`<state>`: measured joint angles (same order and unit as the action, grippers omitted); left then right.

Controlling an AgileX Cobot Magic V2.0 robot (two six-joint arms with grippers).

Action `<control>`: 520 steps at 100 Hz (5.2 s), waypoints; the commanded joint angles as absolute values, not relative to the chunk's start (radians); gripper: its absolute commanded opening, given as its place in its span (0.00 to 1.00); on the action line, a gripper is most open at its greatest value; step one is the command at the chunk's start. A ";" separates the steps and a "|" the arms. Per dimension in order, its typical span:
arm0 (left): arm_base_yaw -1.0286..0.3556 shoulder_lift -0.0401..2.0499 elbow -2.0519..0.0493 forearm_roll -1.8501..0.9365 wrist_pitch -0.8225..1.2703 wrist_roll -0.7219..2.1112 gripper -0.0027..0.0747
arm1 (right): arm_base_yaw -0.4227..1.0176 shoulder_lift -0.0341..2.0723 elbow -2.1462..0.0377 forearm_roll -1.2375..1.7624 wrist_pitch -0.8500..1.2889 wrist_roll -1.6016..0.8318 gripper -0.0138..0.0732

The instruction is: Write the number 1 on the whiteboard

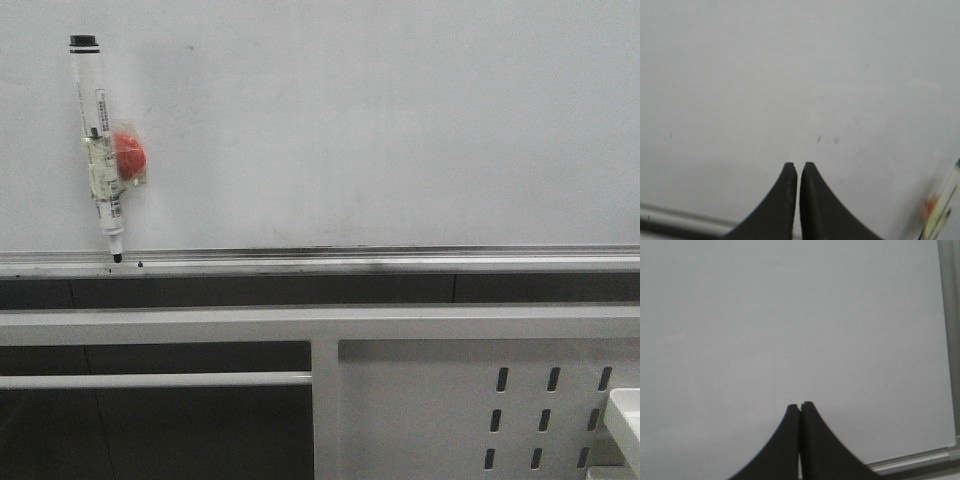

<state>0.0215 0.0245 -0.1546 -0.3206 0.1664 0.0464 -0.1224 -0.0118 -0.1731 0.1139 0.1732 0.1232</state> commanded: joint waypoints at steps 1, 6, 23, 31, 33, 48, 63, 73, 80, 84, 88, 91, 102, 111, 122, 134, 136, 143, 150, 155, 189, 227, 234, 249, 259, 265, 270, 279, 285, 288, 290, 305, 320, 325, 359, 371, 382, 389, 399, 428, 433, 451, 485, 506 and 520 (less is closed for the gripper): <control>0.014 0.067 -0.241 -0.360 0.000 0.047 0.01 | -0.127 0.036 -0.289 0.124 0.213 0.138 0.08; 0.014 0.072 -0.252 -0.365 -0.086 0.047 0.01 | -0.127 0.055 -0.314 0.124 0.160 0.138 0.08; 0.014 0.078 -0.252 -0.335 -0.126 0.047 0.01 | -0.127 0.069 -0.317 0.133 0.098 0.138 0.08; 0.014 0.095 -0.252 -0.343 0.010 0.047 0.05 | -0.127 0.080 -0.327 0.145 0.211 0.138 0.08; 0.014 0.101 -0.252 -0.352 0.033 0.047 0.07 | -0.127 0.084 -0.329 0.149 0.246 0.138 0.08; 0.014 0.142 -0.247 -0.532 0.131 0.047 0.48 | -0.127 0.107 -0.314 0.154 0.332 0.138 0.08; 0.014 0.202 -0.223 -0.510 0.066 0.062 0.77 | -0.120 0.109 -0.288 0.174 0.299 0.138 0.08; 0.014 0.261 -0.207 -0.497 -0.042 0.082 0.72 | -0.082 0.119 -0.288 0.190 0.294 0.138 0.08; 0.009 0.295 -0.214 -0.480 -0.047 0.094 0.64 | -0.057 0.126 -0.289 0.192 0.299 0.138 0.08; -0.005 0.316 -0.223 -0.441 -0.038 0.098 0.58 | -0.041 0.131 -0.289 0.192 0.299 0.138 0.08; -0.023 0.329 -0.226 -0.399 -0.034 0.098 0.54 | -0.031 0.135 -0.289 0.192 0.299 0.138 0.08; -0.049 0.338 -0.228 -0.363 -0.036 0.098 0.52 | -0.025 0.138 -0.289 0.192 0.299 0.138 0.08; -0.166 0.364 -0.228 -0.258 -0.082 0.098 0.51 | -0.004 0.138 -0.289 0.194 0.309 0.138 0.08; -0.277 0.386 -0.228 -0.138 -0.117 0.098 0.51 | 0.000 0.138 -0.289 0.194 0.305 0.138 0.08; -0.433 0.431 -0.215 -0.117 -0.195 0.098 0.51 | 0.000 0.138 -0.289 0.194 0.306 0.138 0.08; -0.557 0.501 -0.170 -0.140 -0.327 0.097 0.51 | 0.000 0.138 -0.289 0.194 0.306 0.138 0.08; -0.570 0.515 -0.160 -0.140 -0.361 0.097 0.51 | 0.000 0.138 -0.289 0.194 0.306 0.138 0.08; -0.629 0.564 -0.126 -0.151 -0.496 0.097 0.53 | 0.000 0.138 -0.289 0.194 0.306 0.138 0.08; -0.674 0.622 -0.098 -0.194 -0.601 0.097 0.53 | 0.000 0.138 -0.291 0.194 0.313 0.138 0.08; -0.697 0.668 -0.084 -0.232 -0.641 0.097 0.54 | 0.000 0.138 -0.291 0.198 0.316 0.138 0.08; -0.726 1.054 -0.065 -0.209 -1.057 -0.021 0.54 | 0.000 0.138 -0.292 0.211 0.318 0.138 0.08; -0.726 1.517 -0.099 -0.177 -1.363 -0.208 0.54 | 0.000 0.138 -0.293 0.211 0.319 0.138 0.08; -0.726 1.533 -0.118 -0.175 -1.363 -0.216 0.54 | 0.000 0.138 -0.293 0.211 0.319 0.138 0.08; -0.724 1.533 -0.165 -0.202 -1.363 -0.214 0.54 | 0.000 0.138 -0.293 0.211 0.319 0.138 0.08; -0.722 1.544 -0.193 -0.234 -1.363 -0.214 0.54 | 0.000 0.138 -0.293 0.211 0.319 0.138 0.08; -0.722 1.557 -0.213 -0.236 -1.363 -0.204 0.54 | 0.000 0.138 -0.293 0.211 0.319 0.138 0.08; -0.722 1.573 -0.227 -0.236 -1.363 -0.188 0.54 | 0.000 0.138 -0.293 0.211 0.319 0.138 0.08; -0.722 1.599 -0.254 -0.236 -1.363 -0.188 0.53 | 0.000 0.138 -0.293 0.211 0.319 0.138 0.08; -0.722 1.615 -0.267 -0.236 -1.363 -0.188 0.52 | 0.000 0.138 -0.293 0.212 0.319 0.138 0.08; -0.722 1.620 -0.271 -0.236 -1.363 -0.188 0.47 | 0.000 0.138 -0.293 0.214 0.319 0.138 0.08; -0.722 1.620 -0.271 -0.236 -1.363 -0.188 0.42 | 0.000 0.138 -0.293 0.213 0.322 0.138 0.08; -0.722 1.620 -0.263 -0.204 -1.363 -0.186 0.02 | 0.000 0.138 -0.309 0.221 0.344 0.124 0.08; -0.722 1.618 -0.237 -0.075 -1.363 -0.184 0.01 | 0.000 0.155 -0.375 0.304 0.469 -0.076 0.08; -0.722 1.616 -0.229 -0.021 -1.363 -0.184 0.01 | 0.017 0.167 -0.398 0.377 0.532 -0.207 0.08; -0.724 1.488 -0.242 0.275 -1.154 -0.172 0.01 | 0.345 0.323 -0.500 0.629 0.620 -0.692 0.16; -0.724 1.369 -0.295 0.443 -0.897 -0.172 0.01 | 0.460 0.410 -0.550 0.668 0.612 -0.809 0.43; -0.760 1.257 -0.399 0.668 -0.558 -0.255 0.01 | 0.490 0.519 -0.600 0.668 0.605 -0.809 0.61; -0.814 1.198 -0.473 0.780 -0.306 -0.316 0.01 | 0.491 0.603 -0.633 0.668 0.613 -0.814 0.61; -0.905 1.153 -0.561 0.808 -0.024 -0.324 0.01 | 0.502 0.719 -0.687 0.670 0.634 -0.868 0.61; -1.003 1.181 -0.672 0.807 0.192 -0.324 0.01 | 0.597 0.892 -0.824 0.674 0.576 -0.901 0.61; -1.003 1.182 -0.679 0.809 0.192 -0.324 0.01 | 0.611 0.910 -0.837 0.674 0.571 -0.909 0.61; -1.003 1.182 -0.689 0.823 0.193 -0.324 0.01 | 0.675 0.980 -0.871 0.674 0.522 -0.916 0.61; -1.003 1.182 -0.689 0.825 0.190 -0.324 0.01 | 0.699 1.087 -0.871 0.667 0.422 -0.934 0.61; -1.003 1.182 -0.689 0.829 0.185 -0.324 0.01 | 0.699 1.114 -0.871 0.667 0.424 -0.934 0.31; -1.003 1.182 -0.689 0.831 0.189 -0.324 0.01 | 0.699 1.114 -0.871 0.667 0.399 -0.934 0.08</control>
